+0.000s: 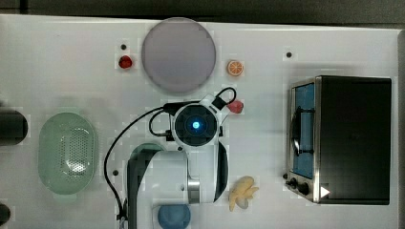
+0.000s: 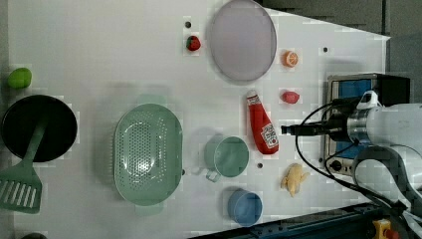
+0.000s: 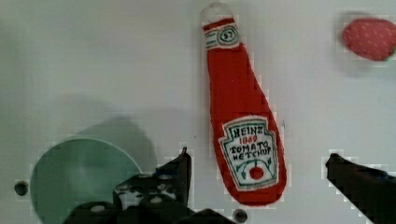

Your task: Pick Ketchup from the table and place it in strainer.

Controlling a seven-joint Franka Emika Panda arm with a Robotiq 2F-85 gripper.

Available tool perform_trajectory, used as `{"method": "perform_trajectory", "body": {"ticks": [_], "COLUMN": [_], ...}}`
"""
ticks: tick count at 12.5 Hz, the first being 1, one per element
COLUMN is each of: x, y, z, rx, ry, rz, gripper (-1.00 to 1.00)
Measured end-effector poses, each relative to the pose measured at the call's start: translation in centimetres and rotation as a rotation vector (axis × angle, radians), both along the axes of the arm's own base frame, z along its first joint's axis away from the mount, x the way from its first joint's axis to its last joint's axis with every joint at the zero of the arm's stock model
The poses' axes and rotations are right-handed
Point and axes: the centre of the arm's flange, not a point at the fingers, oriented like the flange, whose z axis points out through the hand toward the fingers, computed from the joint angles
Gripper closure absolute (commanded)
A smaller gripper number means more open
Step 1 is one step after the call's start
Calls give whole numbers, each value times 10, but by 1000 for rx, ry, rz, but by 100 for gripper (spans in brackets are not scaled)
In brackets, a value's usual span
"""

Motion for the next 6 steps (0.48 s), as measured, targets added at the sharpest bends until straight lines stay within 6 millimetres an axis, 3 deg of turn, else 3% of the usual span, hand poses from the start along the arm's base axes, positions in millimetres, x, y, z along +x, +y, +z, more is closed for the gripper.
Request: {"method": "perform_trajectory", "body": {"ticks": [3,6], "x": [0,-5], "y": [-4,-3], "z": [-40,-93], "rx": [14,31], "ry": [8,77], "rz": [18,15], "gripper": [-100,-100]}}
